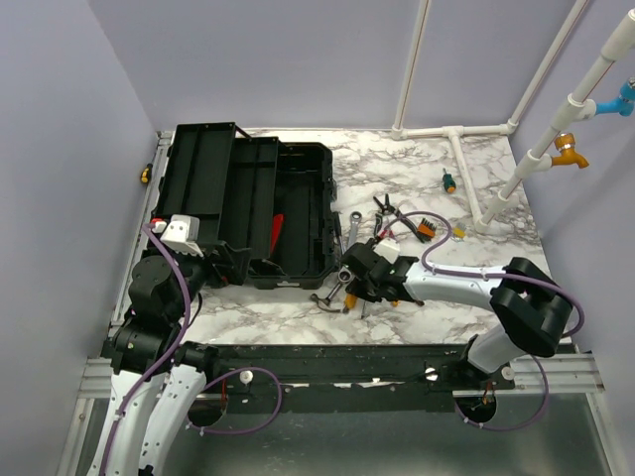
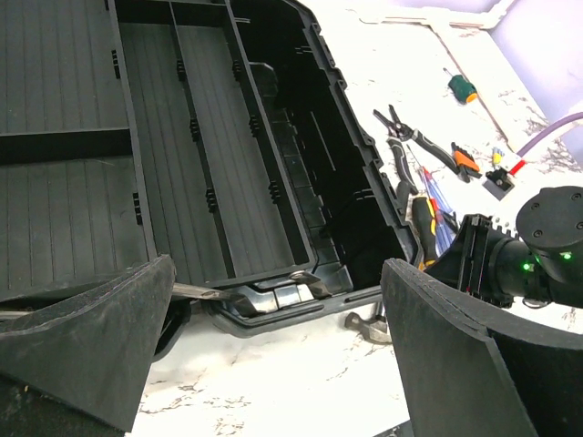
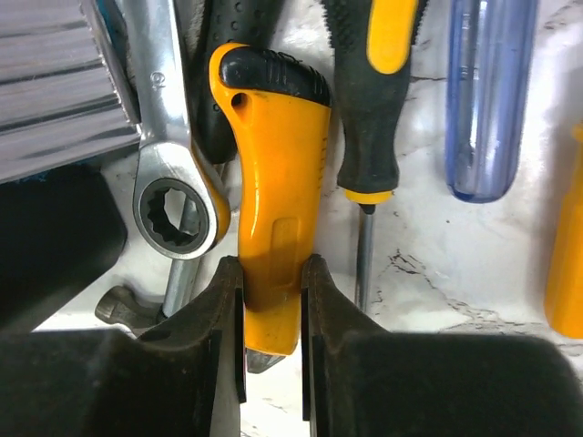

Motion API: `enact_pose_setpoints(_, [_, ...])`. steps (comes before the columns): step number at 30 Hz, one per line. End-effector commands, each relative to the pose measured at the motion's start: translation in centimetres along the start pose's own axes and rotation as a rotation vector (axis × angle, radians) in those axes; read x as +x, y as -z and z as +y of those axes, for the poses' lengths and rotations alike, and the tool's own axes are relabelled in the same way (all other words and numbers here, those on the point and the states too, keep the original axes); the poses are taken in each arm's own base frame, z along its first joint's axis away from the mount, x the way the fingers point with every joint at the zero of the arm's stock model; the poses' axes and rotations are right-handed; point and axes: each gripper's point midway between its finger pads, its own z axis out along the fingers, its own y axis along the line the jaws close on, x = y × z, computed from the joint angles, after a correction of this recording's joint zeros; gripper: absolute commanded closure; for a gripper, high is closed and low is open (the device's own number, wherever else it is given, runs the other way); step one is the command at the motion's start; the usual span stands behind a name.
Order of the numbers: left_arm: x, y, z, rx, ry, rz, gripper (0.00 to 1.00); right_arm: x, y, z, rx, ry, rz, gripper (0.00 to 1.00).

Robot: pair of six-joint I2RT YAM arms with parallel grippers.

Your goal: Pack the tool kit

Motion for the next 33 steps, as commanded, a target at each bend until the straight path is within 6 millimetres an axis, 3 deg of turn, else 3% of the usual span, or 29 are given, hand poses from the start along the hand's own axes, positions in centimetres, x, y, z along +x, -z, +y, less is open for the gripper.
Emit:
enact_pose_setpoints(1, [0.1, -0.2, -0.9, 0.051, 0.003, 0.003, 0.02, -1.6, 1.0, -2.1, 0.07, -0.018, -0.092, 0.91])
enact_pose_setpoints(9, [0.0, -0.1, -0.7, 0.042, 0.001, -0.006, 0.02, -6.1, 6.2, -1.9, -0.059, -0.099, -0.276, 0.93])
enact_pose_setpoints(14, [0.0, -0.1, -0.7, 0.042, 0.0, -0.007, 0.02, -8.0, 8.9, 0.5, -0.162, -0.04, -0.323, 0.97])
enact_pose_setpoints(17, [0.0, -0.1, -0.7, 0.042, 0.0, -0.007, 0.02, -9.1, 10.6, 3.1, -0.257, 0.02, -0.343, 0.99])
enact_pose_setpoints(21, [0.1, -0.1, -0.7, 0.039, 0.0, -0.002, 0.02, -9.8, 11.8, 4.9, -0.301, 0.039, -0.345, 0.99])
enact_pose_setpoints(28, [0.1, -0.2, -0.6, 0.037, 0.0, 0.0, 0.01, -10.8, 13.9, 13.4, -0.542, 0.196, -0.337, 0.99])
enact_pose_setpoints(33, [0.1, -0.2, -0.5, 0.032, -0.001, -0.003, 0.01, -11.2, 12.7, 18.5, -0.582, 0.265, -0.311, 0.97])
